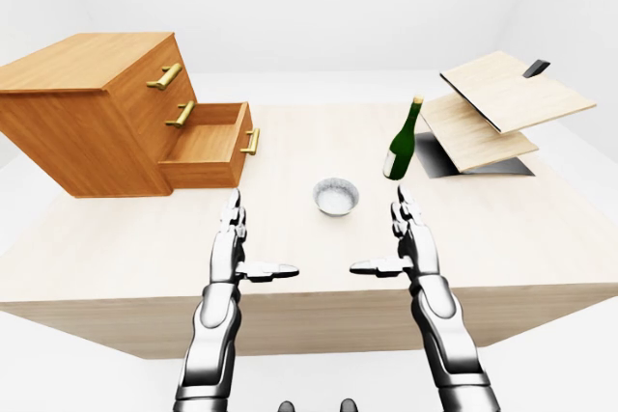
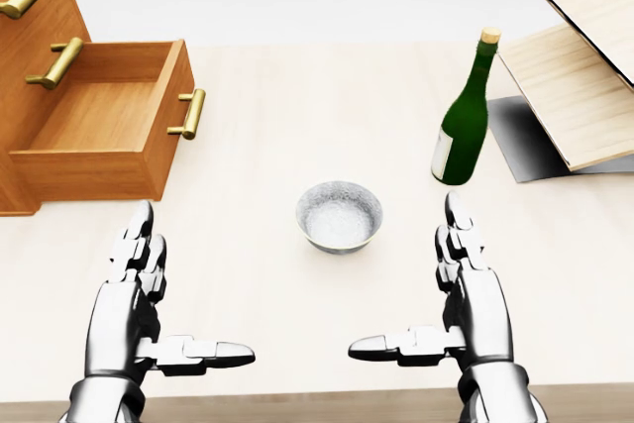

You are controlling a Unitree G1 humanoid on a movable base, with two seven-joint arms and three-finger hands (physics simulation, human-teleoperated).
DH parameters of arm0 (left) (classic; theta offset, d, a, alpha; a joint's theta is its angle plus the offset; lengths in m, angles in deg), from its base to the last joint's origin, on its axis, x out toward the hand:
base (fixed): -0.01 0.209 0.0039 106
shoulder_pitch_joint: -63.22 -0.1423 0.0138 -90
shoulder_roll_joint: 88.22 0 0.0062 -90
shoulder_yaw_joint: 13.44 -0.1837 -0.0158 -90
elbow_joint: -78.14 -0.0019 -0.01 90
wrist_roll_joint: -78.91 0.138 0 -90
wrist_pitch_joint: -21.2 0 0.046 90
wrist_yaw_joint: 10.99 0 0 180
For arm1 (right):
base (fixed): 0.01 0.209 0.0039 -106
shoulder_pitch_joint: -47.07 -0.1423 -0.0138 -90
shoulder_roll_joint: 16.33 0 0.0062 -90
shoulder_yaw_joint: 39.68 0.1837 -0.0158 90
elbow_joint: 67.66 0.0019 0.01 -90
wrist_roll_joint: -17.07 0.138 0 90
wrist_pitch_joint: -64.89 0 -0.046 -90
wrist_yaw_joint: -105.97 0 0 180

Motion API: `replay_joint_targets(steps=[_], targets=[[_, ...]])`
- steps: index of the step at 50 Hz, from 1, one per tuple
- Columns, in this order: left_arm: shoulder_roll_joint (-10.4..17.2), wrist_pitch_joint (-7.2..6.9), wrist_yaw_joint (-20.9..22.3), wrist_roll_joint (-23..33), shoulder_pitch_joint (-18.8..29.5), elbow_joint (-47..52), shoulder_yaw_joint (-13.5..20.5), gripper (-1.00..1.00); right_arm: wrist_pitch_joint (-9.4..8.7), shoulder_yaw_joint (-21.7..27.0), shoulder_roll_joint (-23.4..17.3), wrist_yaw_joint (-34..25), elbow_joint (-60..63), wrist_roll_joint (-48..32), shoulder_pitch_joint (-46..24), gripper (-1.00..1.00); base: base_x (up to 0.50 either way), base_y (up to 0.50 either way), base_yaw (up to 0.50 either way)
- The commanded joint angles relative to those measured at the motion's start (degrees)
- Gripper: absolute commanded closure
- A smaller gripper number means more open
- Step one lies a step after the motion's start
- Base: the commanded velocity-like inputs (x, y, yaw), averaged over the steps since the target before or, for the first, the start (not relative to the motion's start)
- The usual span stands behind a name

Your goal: Close the bottom drawer of the cabinet.

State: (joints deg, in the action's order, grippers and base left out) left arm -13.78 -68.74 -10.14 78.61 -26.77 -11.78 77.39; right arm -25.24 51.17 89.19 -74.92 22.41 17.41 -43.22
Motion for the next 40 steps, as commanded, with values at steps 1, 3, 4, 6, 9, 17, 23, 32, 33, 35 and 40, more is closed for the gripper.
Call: replay_joint_targets(steps=[1, 3, 4, 6, 9, 17, 23, 32, 33, 35, 40], targets=[[0.63, -0.12, 1.28, -0.31, -0.09, 0.6, 1.19, -1.0, -0.36, 1.19, -0.76, -1.44, 0.52, 0.22, -0.69, -1.0, 0.0, 0.0, 0.0], [0.6, -0.15, 1.3, -0.23, -0.25, 0.83, 1.1, -1.0, -0.49, 1.18, -0.74, -1.5, 0.76, 0.24, -0.59, -1.0, 0.0, 0.0, 0.0], [0.58, -0.2, 1.31, -0.23, -0.28, 0.9, 1.08, -1.0, -0.69, 1.18, -0.75, -1.49, 1.02, 0.22, -0.55, -1.0, 0.0, 0.0, 0.0], [0.58, 0.12, 1.31, -0.22, -0.1, 0.47, 1.12, -1.0, -1.0, 1.16, -0.72, -1.51, 1.54, 0.19, -0.43, -1.0, 0.0, 0.0, 0.0], [0.59, -0.36, 1.32, -0.29, -0.12, 0.95, 1.14, -1.0, -1.35, 1.02, -0.64, -1.46, 2.08, 0.04, -0.33, -1.0, 0.0, 0.0, 0.0], [0.58, -0.07, 1.29, -0.19, -0.2, 0.75, 1.14, -1.0, -2.98, 1.16, -0.72, -1.43, 5.09, 0.03, 0.42, -1.0, 0.0, 0.0, 0.0], [0.56, -0.11, 1.34, -0.22, -0.32, 0.99, 1.09, -1.0, -4.88, 4.68, -1.92, -0.47, 19.76, -0.63, 2.84, -1.0, 0.0, 0.0, 0.0], [0.26, -0.67, 1.33, 0.31, -1.79, 3.64, 0.38, -1.0, -4.88, 21.44, -4.25, -1.47, 47.72, 5.4, 2.54, -1.0, 0.0, 0.0, 0.0], [0.22, -0.21, 1.38, 0.39, -1.9, 3.36, 0.29, -1.0, -4.88, 23.63, -4.79, -1.6, 50.03, 6.5, 1.95, -1.0, 0.0, 0.0, 0.0], [0.2, -0.07, 1.4, 0.5, -1.89, 3.26, 0.22, -1.0, -4.88, 28.68, -6.16, -1.89, 54.54, 9.42, 0.9, -1.0, 0.0, 0.0, 0.0], [0.18, -0.18, 1.38, 0.62, -1.94, 3.45, 0.14, -1.0, -4.88, 47.42, -11.47, 2.6, 59.9, 25.8, 0.66, -1.0, 0.0, 0.0, 0.0]])
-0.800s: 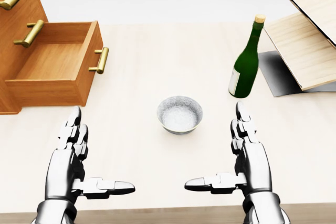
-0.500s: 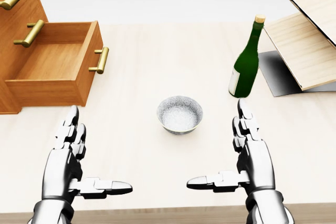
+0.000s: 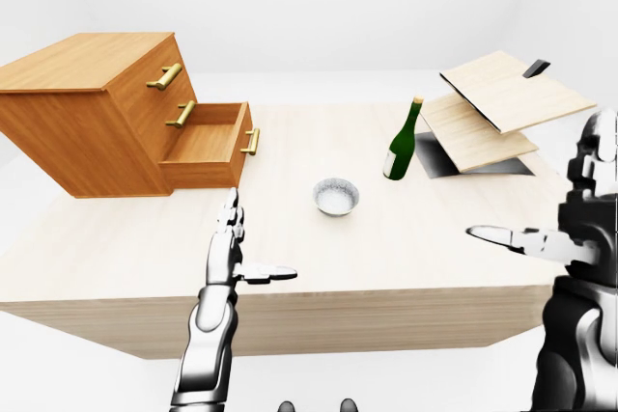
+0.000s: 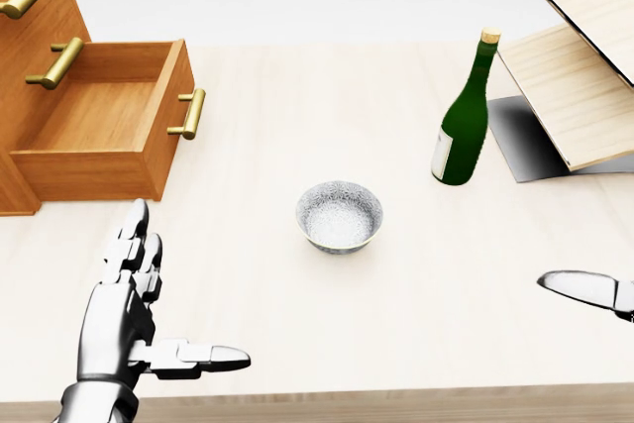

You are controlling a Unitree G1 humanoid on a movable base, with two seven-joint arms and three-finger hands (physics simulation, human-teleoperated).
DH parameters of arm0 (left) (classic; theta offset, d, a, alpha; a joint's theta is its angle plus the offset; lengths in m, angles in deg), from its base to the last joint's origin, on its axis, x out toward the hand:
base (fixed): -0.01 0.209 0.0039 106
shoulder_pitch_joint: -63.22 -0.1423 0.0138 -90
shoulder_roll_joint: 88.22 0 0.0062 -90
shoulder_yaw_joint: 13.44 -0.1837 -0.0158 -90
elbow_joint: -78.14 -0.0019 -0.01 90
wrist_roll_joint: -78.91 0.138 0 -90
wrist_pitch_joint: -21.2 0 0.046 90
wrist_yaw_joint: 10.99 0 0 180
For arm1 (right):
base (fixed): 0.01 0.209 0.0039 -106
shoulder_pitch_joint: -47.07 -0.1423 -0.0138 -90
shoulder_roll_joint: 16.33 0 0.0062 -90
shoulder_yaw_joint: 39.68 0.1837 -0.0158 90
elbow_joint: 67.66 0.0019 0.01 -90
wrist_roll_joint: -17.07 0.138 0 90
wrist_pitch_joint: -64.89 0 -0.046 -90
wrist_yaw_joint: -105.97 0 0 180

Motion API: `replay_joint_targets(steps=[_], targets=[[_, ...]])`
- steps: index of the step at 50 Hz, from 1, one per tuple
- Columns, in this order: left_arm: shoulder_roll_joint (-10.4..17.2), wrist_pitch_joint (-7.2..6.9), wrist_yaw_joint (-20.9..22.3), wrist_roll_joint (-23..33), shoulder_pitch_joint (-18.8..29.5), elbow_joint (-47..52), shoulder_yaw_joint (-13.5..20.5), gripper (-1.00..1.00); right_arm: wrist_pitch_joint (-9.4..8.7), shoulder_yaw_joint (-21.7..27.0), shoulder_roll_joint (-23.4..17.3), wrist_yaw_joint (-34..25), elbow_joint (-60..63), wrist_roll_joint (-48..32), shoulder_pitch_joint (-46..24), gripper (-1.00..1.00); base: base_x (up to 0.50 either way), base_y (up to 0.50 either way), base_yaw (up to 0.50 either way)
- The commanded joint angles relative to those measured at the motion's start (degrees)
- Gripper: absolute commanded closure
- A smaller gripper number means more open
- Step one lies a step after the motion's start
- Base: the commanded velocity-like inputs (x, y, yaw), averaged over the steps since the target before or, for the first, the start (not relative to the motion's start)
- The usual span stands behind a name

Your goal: Close the bottom drawer of the cabinet.

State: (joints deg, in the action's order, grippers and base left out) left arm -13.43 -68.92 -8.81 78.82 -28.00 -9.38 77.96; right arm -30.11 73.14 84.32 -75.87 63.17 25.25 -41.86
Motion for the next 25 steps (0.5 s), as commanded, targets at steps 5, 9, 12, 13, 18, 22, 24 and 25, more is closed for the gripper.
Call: replay_joint_targets(steps=[5, 9, 12, 13, 18, 22, 24, 25], targets=[[-0.23, -0.23, 0.04, 0.58, -0.8, 1.45, -0.63, -1.0, 0.0, 33.92, -9.12, 6.74, 18.62, 26.33, 1.66, -1.0, 0.0, 0.0, 0.0], [-0.2, -0.12, 0.03, 0.45, -0.57, 1.15, -0.47, -1.0, 0.0, 37.9, -10.53, 8.86, 19.15, 32.0, 3.81, -1.0, 0.0, 0.0, 0.0], [-0.21, -0.26, 0.0, 0.46, -0.58, 1.31, -0.52, -1.0, 0.0, 37.89, -11.24, 10.05, 19.17, 33.06, 5.09, -1.0, 0.0, 0.0, 0.0], [-0.21, -0.21, -0.02, 0.49, -0.58, 1.27, -0.52, -1.0, 0.0, 38.0, -11.59, 10.56, 19.17, 33.55, 5.41, -1.0, 0.0, 0.0, 0.0], [-0.18, -0.78, -0.02, 0.38, -0.57, 1.86, -0.44, -1.0, 0.0, 38.62, -13.29, 12.77, 19.17, 36.41, 6.82, -1.0, 0.0, 0.0, 0.0], [-0.28, -0.07, -0.07, 0.64, -0.77, 1.19, -0.68, -1.0, 0.0, 39.42, -13.58, 13.31, 19.17, 37.62, 6.62, -1.0, 0.0, 0.0, 0.0], [-0.29, -0.07, 0.0, 0.7, -0.86, 1.34, -0.82, -1.0, 0.0, 38.86, -13.89, 13.88, 19.17, 37.65, 6.68, -1.0, 0.0, 0.0, 0.0], [-0.28, -0.19, 0.04, 0.67, -0.86, 1.48, -0.83, -1.0, 0.0, 38.55, -13.71, 13.77, 19.17, 37.46, 6.7, -1.0, 0.0, 0.0, 0.0]])
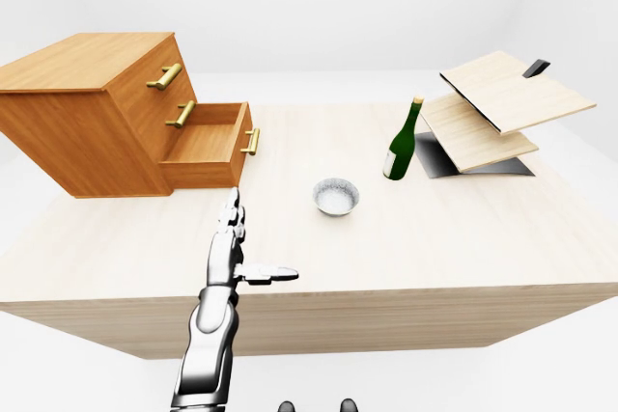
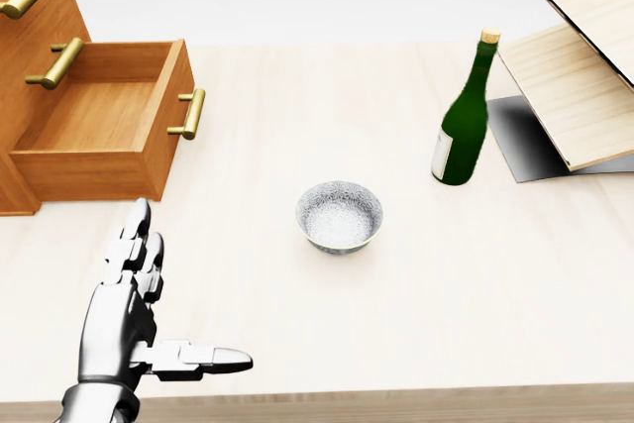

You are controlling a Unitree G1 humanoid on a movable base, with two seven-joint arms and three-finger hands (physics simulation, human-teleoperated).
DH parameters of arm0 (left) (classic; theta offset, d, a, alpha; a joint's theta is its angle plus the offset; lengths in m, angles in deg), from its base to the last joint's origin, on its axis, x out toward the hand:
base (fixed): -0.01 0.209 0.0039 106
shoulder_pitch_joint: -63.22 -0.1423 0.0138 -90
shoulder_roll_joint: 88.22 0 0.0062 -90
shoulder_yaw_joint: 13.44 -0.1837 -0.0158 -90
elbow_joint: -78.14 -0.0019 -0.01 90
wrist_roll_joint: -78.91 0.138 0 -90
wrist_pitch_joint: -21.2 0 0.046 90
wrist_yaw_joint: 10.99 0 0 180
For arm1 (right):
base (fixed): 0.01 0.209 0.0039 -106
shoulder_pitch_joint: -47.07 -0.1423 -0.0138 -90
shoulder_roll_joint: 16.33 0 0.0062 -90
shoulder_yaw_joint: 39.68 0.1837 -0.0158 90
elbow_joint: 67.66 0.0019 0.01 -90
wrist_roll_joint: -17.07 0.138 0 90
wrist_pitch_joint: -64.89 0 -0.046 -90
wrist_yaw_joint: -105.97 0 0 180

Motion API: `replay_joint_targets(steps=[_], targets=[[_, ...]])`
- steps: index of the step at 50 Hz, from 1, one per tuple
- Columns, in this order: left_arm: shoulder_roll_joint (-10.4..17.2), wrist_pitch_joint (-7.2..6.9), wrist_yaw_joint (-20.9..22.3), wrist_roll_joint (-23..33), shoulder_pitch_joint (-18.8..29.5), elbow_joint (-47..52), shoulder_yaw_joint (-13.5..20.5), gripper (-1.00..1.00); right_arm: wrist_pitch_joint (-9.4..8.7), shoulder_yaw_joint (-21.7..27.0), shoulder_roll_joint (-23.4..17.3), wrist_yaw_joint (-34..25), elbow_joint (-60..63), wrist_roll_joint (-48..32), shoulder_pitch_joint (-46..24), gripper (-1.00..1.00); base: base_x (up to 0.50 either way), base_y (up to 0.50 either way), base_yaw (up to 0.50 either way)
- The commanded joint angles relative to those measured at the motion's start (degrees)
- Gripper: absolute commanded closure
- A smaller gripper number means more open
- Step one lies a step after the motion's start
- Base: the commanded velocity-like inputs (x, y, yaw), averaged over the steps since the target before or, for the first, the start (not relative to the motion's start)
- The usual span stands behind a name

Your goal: Close the bottom drawer of the cabinet.

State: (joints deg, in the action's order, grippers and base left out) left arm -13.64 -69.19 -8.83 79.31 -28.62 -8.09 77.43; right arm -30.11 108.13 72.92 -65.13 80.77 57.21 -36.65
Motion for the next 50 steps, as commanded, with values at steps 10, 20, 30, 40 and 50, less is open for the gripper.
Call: replay_joint_targets(steps=[10, 20, 30, 40, 50], targets=[[-0.18, -0.49, 0.29, 0.21, -0.9, 1.51, -0.62, -1.0, 0.0, 2.63, -2.98, 3.55, 1.56, 5.88, 1.63, -1.0, 0.0, 0.0, 0.0], [-0.24, 0.17, 0.78, 0.76, -1.53, 2.04, -1.4, -1.0, 0.0, 1.73, -2.39, 2.23, 1.56, 4.97, 1.02, -1.0, 0.1, 0.0, 0.0], [-0.4, 1.55, 2.27, 1.4, -3.5, 3.54, -2.96, -1.0, 0.0, 1.41, -2.32, 2.25, 1.56, 5.14, 1.2, -1.0, 0.31, 0.0, 0.0], [-0.49, 2.05, 2.25, 1.56, -3.49, 2.79, -3.04, -1.0, 0.0, 1.82, -0.09, -0.65, 1.56, 3.02, 0.25, -1.0, 0.31, 0.0, 0.0], [-0.51, 1.9, 2.2, 1.54, -3.59, 2.9, -3.11, -1.0, 0.0, 1.96, 0.2, -1.09, 1.56, 2.94, 0.12, -1.0, 0.31, 0.0, 0.0]])
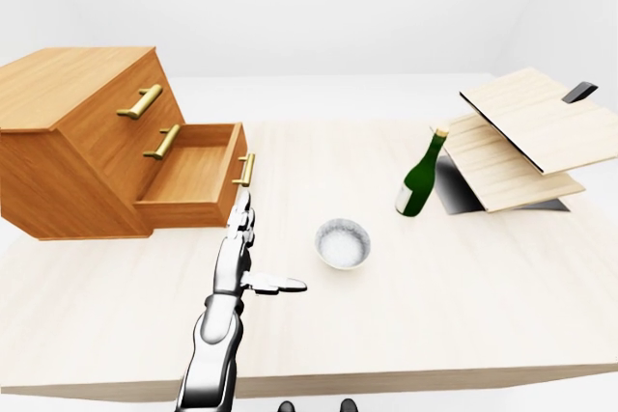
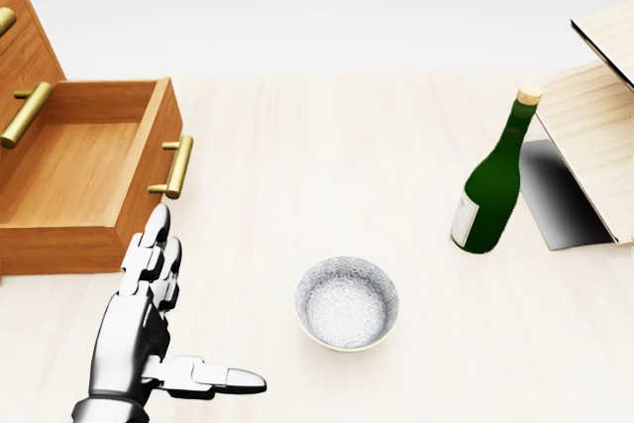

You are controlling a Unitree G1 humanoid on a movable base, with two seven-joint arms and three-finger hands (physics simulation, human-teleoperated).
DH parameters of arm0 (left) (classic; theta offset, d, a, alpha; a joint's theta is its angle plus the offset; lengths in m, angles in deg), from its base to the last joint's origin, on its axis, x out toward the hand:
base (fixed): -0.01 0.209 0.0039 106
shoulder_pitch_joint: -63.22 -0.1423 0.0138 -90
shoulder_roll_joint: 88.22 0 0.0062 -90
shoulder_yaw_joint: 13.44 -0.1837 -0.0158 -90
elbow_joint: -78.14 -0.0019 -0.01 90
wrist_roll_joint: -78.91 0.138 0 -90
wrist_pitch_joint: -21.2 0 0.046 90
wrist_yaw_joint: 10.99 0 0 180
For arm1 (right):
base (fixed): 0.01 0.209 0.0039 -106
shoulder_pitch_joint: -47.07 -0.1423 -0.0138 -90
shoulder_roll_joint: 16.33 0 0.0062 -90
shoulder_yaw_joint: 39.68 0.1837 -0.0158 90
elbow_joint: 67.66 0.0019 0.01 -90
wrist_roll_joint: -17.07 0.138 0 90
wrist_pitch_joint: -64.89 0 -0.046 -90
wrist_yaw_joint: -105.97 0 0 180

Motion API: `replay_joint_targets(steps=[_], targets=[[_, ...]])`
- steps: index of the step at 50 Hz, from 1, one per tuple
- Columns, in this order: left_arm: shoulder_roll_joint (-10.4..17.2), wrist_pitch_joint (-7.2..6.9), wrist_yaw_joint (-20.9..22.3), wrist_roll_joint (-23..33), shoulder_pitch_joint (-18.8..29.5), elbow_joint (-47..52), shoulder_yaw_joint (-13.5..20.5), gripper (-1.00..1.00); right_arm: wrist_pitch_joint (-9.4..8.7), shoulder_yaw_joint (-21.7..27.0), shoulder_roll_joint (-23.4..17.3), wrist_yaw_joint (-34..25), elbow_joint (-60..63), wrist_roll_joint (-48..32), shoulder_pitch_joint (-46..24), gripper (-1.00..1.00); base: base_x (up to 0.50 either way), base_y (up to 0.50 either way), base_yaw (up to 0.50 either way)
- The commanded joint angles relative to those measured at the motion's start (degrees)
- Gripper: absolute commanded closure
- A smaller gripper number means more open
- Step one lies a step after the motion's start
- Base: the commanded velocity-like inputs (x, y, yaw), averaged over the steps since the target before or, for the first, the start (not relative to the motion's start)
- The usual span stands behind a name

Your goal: Close the bottom drawer of the cabinet.

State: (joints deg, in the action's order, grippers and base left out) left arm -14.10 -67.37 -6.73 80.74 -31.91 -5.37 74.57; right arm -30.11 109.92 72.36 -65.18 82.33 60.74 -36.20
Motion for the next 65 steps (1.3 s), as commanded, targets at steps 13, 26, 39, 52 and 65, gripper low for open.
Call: replay_joint_targets(steps=[13, 26, 39, 52, 65], targets=[[0.04, -0.68, -0.15, -0.53, 0.53, -0.47, 0.63, -1.0, 0.0, -0.57, -0.76, 1.2, 0.01, 1.31, 1.13, -1.0, 0.31, 0.0, 0.0], [0.39, -0.57, -0.43, -0.92, 2.63, -2.72, 2.05, -1.0, 0.0, -0.43, -0.81, 2.14, 0.01, 2.48, 2.86, -1.0, 0.07, 0.0, 0.0], [2.94, -2.15, -3.18, -1.0, 19.38, -16.92, 5.75, -1.0, 0.0, -2.23, -0.81, 2.19, 0.01, 2.04, 3.05, -1.0, 0.0, 0.0, 0.0], [3.83, 3.56, -8.67, 1.3, 45.41, -62.63, 5.37, -1.0, 0.0, -3.13, -1.75, 2.87, 0.01, 3.31, 2.89, -1.0, 0.0, 0.0, 0.0], [3.41, 3.56, -5.67, -2.18, 54.67, -65.31, 5.99, -1.0, 0.0, -3.92, 0.43, 0.61, 0.01, 0.8, 1.97, -1.0, 0.0, 0.0, 0.0]])
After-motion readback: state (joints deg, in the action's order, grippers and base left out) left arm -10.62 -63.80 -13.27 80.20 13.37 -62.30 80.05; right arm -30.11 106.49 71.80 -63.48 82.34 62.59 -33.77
